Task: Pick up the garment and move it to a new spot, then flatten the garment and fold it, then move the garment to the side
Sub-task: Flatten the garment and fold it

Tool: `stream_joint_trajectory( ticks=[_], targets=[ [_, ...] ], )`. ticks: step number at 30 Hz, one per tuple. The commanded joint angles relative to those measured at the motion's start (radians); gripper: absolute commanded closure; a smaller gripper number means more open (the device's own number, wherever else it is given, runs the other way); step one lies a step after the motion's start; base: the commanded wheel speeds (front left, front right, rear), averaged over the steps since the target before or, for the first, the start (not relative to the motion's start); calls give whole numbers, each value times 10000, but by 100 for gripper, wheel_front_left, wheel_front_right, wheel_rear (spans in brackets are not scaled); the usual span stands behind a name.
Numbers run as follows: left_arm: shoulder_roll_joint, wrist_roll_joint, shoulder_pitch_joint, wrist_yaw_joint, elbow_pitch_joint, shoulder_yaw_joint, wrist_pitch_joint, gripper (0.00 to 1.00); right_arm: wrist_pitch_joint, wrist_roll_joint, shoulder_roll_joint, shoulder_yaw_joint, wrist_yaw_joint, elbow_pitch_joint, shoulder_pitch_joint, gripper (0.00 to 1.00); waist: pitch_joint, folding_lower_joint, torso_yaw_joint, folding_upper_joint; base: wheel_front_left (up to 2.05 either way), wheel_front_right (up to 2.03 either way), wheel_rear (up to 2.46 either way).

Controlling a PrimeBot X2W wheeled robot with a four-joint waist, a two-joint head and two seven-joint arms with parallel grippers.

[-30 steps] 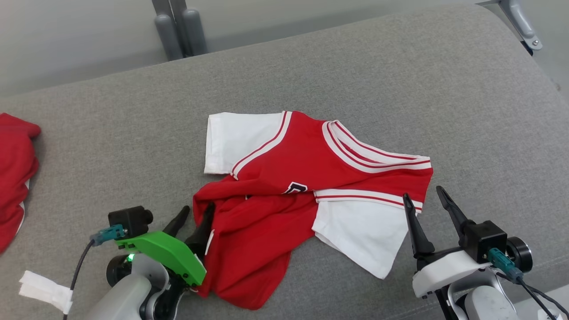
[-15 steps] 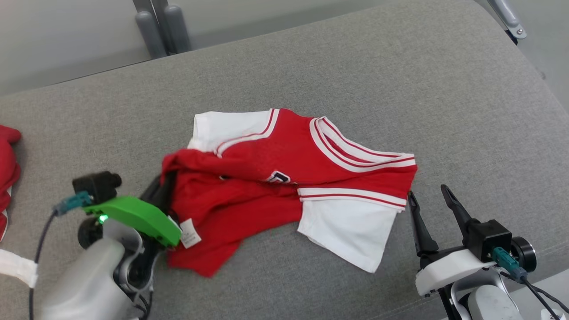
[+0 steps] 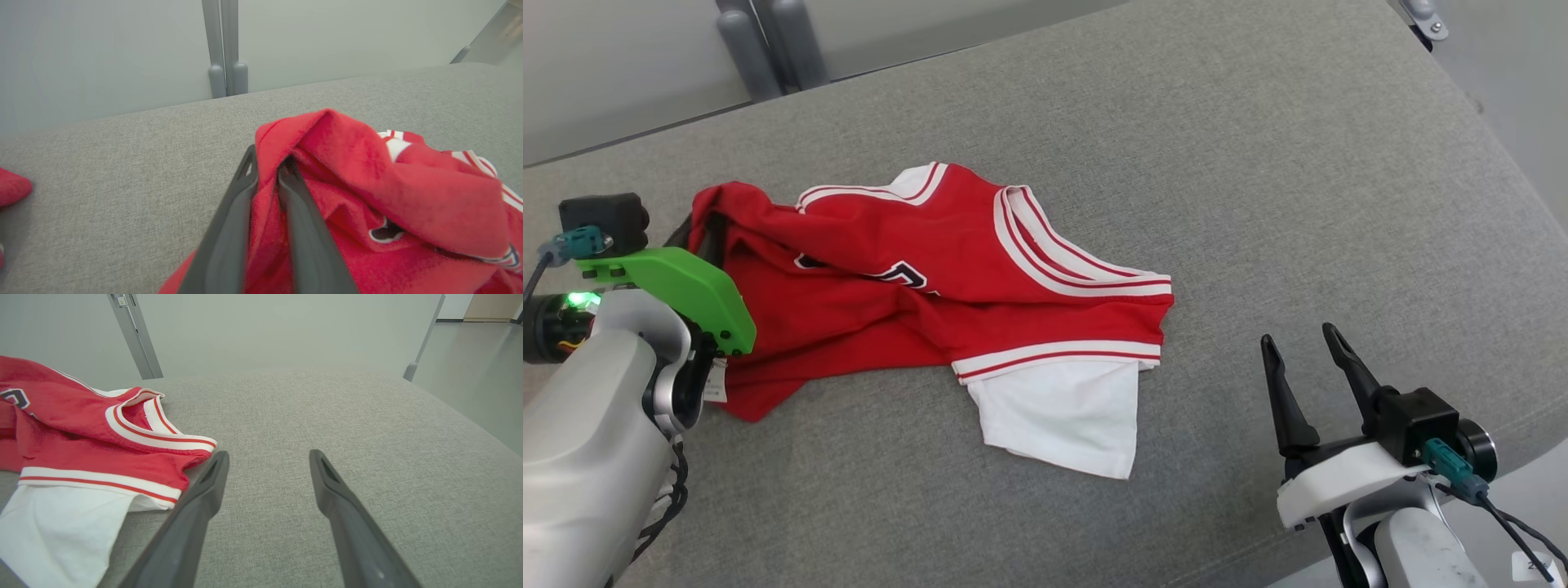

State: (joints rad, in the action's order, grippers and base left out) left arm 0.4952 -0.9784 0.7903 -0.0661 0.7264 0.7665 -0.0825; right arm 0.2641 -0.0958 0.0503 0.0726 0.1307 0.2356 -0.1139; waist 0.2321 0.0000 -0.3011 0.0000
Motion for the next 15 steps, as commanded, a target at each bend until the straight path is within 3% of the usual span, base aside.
stream_joint_trajectory(
  ticks=[1, 8, 15],
  targets=[
    [-28, 47, 26, 41, 225, -72, -266, 0, 5, -64, 8, -54, 1, 10, 21, 0, 38, 0, -116, 0, 0, 0, 0],
    [182, -188, -1140, 173, 213, -378, -1385, 0, 5, 54, 10, -372, 1, 29, 483, 0, -403, 0, 85, 0, 0, 0, 0],
    [531, -925, -3260, -248, -1763, -1263, -1746, 0, 5, 70, 13, -344, 1, -63, 864, 0, -650, 0, 726, 0, 0, 0, 0]
  ],
)
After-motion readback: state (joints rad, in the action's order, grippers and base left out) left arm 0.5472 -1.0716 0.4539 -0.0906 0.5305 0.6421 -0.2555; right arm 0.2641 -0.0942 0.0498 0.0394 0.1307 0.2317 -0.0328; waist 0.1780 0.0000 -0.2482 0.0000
